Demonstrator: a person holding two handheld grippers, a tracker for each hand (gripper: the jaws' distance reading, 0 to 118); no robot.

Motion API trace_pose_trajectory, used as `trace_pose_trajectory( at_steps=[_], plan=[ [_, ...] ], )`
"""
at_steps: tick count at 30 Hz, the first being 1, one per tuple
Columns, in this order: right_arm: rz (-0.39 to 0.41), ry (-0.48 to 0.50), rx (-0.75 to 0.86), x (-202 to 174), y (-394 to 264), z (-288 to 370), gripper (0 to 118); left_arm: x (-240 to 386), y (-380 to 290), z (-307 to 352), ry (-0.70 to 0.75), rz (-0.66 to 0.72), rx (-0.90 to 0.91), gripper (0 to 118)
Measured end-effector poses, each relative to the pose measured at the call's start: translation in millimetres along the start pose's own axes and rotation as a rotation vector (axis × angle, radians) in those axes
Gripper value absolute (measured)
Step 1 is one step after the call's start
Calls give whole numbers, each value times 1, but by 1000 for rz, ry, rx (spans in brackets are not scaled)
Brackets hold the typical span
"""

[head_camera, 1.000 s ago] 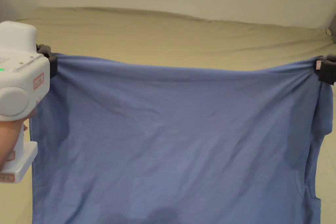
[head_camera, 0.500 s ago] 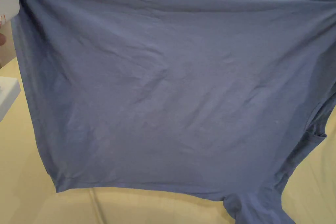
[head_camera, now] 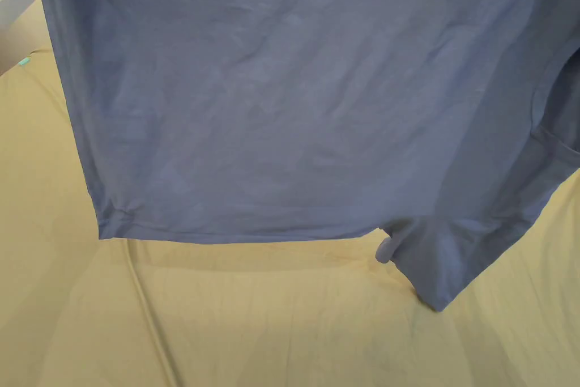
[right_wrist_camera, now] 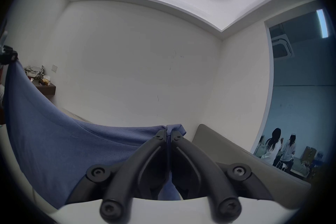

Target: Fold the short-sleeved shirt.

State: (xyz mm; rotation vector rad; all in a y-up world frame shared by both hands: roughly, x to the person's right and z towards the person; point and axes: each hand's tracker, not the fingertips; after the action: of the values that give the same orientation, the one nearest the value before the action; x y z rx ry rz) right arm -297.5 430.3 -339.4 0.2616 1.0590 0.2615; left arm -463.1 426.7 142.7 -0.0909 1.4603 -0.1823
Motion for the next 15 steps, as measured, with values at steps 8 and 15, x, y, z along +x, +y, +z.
trace_pose_trajectory(
  at_steps=[8, 15],
  plan=[
    [35, -54, 13, -19, 4, -60, 2, 22, 13, -68, 69, -28, -32, 0],
    [54, -83, 31, -22, 14, -117, 2, 27, 22, -121, 61, 22, -60, 0]
  ],
)
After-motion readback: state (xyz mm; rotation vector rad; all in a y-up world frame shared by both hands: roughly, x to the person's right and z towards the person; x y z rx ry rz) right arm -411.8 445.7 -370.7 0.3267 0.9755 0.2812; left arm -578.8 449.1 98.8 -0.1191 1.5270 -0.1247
